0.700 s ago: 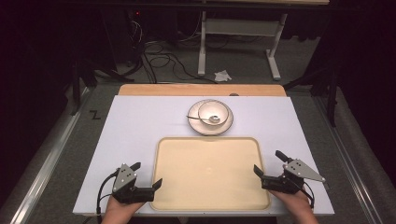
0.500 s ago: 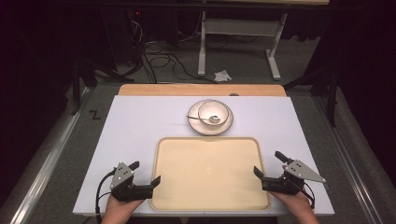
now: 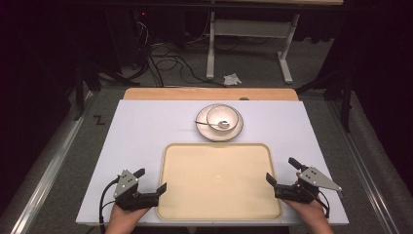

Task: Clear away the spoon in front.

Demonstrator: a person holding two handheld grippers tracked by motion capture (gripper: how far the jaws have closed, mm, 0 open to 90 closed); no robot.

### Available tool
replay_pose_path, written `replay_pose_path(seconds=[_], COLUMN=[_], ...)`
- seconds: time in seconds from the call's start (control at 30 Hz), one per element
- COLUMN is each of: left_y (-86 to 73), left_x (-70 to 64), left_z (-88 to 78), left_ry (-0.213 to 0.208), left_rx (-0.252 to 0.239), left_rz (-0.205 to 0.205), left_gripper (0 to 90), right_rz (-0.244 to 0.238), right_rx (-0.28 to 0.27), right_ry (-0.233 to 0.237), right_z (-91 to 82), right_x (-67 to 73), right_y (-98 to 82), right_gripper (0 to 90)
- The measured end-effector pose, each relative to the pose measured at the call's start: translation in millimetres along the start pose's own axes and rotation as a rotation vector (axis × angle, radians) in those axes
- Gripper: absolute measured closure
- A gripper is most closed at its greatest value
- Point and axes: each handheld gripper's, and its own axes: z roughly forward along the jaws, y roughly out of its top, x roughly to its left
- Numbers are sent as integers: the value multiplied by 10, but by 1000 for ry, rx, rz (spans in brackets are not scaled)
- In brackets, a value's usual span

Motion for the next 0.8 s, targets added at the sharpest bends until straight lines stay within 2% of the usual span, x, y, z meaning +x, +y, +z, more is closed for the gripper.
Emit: replay_pose_path(seconds=[0.13,0.27,0.37,0.5,0.57,0.8], left_y=[6,15,23,37,51,103], left_x=[2,12,23,40,46,-29], left_z=[0,-8,-34,-60,-64,-45], left_ry=[-7,-18,-29,-8,-10,-15], left_rx=[-14,-15,-17,-40,-43,-64], left_rz=[-4,1,-11,-37,-43,-27], left_gripper=[46,49,55,56,55,48], right_rz=[6,-17,-29,-13,-3,-60], right_rx=[-15,-6,5,22,32,35], right_ry=[-2,4,-6,-28,-42,-57], right_z=[13,28,17,-22,-60,-208], right_x=[51,103,107,78,80,142], right_y=[55,140,201,245,237,52], right_gripper=[3,3,3,3,4,3])
